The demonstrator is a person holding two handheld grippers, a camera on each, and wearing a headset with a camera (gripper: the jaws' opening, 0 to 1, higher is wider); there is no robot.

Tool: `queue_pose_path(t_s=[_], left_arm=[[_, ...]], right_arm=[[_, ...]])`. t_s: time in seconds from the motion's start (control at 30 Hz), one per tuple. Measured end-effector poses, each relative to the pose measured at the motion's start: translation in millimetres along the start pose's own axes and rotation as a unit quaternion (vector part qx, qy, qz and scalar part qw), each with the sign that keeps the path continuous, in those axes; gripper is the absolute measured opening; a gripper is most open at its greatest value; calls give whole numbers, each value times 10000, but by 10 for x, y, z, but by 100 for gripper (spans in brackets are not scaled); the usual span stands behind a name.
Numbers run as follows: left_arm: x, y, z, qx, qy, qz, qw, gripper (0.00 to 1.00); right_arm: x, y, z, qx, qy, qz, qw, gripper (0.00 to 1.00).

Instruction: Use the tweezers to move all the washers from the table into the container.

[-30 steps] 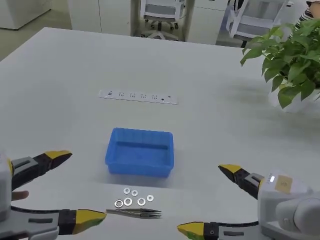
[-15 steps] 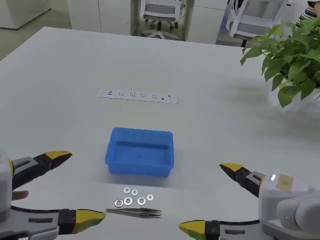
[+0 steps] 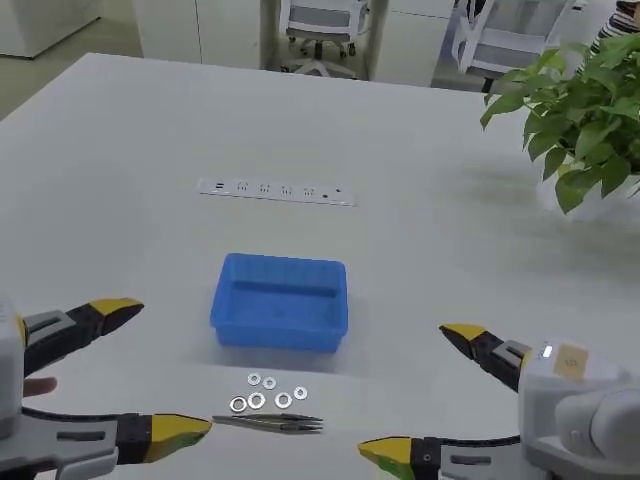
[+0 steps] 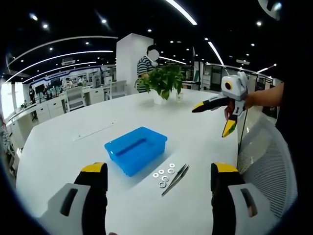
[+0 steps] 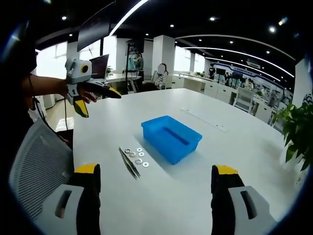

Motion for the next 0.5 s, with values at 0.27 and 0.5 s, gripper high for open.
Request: queue_pose_path(t_s=[0.27, 0.5], left_arm=[[-1, 10, 10, -29, 9, 53, 10000, 91], [-4, 41, 43, -101, 51, 80, 9999, 89]], right_arm=[[3, 7, -8, -33, -14, -49, 10000, 93], [4, 40, 4, -105, -62, -152, 9998, 92]])
Point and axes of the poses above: the centre of the closed fingertips' face, and the gripper's own axes: z roughly forward along the fingers, x roughly to its right, y roughly out of its underside, the point moved 2 cm from there along -z, roughly backward along the fingers, and after that the axes turned 10 degrees about -z, right-handed, at the moved point
